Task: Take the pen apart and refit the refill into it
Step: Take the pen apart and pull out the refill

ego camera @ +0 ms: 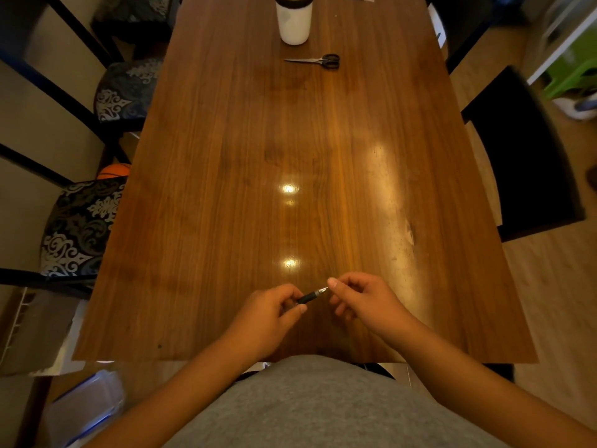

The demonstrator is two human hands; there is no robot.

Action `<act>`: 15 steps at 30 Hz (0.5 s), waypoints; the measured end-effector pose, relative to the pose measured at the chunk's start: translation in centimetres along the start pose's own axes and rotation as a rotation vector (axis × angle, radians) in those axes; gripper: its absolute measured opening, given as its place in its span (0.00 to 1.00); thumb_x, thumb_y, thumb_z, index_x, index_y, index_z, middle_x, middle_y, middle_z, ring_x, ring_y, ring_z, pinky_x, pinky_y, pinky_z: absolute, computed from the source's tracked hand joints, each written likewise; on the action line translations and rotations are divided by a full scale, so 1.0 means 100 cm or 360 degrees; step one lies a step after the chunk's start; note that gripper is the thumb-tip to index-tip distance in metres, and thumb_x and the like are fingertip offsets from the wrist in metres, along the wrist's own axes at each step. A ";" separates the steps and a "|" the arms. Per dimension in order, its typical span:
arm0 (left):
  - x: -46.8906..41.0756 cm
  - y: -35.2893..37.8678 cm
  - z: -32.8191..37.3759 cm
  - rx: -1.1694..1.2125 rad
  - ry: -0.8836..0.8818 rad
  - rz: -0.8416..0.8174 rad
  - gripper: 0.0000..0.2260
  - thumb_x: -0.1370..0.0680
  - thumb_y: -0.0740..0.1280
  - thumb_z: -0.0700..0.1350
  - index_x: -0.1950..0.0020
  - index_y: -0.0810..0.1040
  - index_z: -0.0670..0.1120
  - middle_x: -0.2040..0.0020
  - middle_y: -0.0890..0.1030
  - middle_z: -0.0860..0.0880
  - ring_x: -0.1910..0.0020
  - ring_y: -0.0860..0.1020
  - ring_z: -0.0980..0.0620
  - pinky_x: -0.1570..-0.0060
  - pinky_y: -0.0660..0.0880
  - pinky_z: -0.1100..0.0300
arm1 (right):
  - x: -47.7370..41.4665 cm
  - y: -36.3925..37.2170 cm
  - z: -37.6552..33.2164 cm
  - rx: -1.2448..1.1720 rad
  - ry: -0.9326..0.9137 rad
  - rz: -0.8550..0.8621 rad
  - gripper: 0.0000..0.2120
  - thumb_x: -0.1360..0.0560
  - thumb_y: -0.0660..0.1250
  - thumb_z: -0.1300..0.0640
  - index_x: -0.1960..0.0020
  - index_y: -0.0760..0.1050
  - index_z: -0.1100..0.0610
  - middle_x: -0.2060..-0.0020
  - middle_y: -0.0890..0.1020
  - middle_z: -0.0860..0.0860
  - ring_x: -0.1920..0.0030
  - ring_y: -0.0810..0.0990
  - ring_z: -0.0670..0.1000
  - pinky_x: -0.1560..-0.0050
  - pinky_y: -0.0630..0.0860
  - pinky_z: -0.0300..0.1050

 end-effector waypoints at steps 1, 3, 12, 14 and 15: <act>0.000 -0.001 0.003 -0.0061 0.0063 0.0003 0.04 0.24 0.69 0.48 0.50 0.80 0.53 0.64 0.80 0.53 0.69 0.75 0.61 0.69 0.70 0.67 | 0.002 0.002 -0.007 0.0062 -0.0028 -0.0027 0.10 0.26 0.67 0.43 0.62 0.81 0.45 0.65 0.86 0.48 0.68 0.83 0.45 0.68 0.76 0.37; 0.001 -0.003 0.008 -0.0153 0.0171 0.0027 0.04 0.24 0.69 0.48 0.50 0.80 0.52 0.64 0.80 0.54 0.68 0.75 0.60 0.67 0.72 0.62 | 0.004 0.003 -0.015 0.0181 -0.0060 -0.0063 0.13 0.25 0.66 0.43 0.64 0.80 0.47 0.68 0.84 0.48 0.69 0.81 0.44 0.66 0.76 0.40; 0.005 -0.007 0.011 -0.0108 0.0254 0.0161 0.03 0.25 0.70 0.47 0.54 0.78 0.52 0.64 0.80 0.56 0.65 0.78 0.57 0.65 0.77 0.54 | 0.010 0.008 -0.023 0.0207 -0.0076 -0.0088 0.18 0.21 0.63 0.50 0.70 0.76 0.48 0.77 0.75 0.46 0.72 0.73 0.51 0.68 0.70 0.47; 0.005 -0.008 0.012 -0.0082 0.0244 0.0146 0.01 0.25 0.70 0.47 0.54 0.79 0.51 0.65 0.81 0.54 0.66 0.78 0.55 0.66 0.76 0.53 | 0.010 0.010 -0.025 0.0217 -0.0116 -0.0048 0.19 0.21 0.64 0.50 0.71 0.75 0.49 0.76 0.74 0.47 0.73 0.71 0.50 0.69 0.68 0.47; 0.005 -0.009 0.012 -0.0072 0.0233 0.0130 0.01 0.25 0.69 0.47 0.54 0.79 0.52 0.65 0.82 0.54 0.66 0.79 0.55 0.66 0.76 0.54 | 0.010 0.011 -0.026 0.0231 -0.0139 -0.0037 0.19 0.21 0.64 0.50 0.71 0.75 0.48 0.76 0.74 0.48 0.73 0.70 0.50 0.69 0.67 0.47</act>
Point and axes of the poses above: each hand's wrist, its own x-axis away from the middle knuckle, its own y-axis out of the palm, z = x × y, the point moved 1 cm from there along -x, towards the middle knuckle
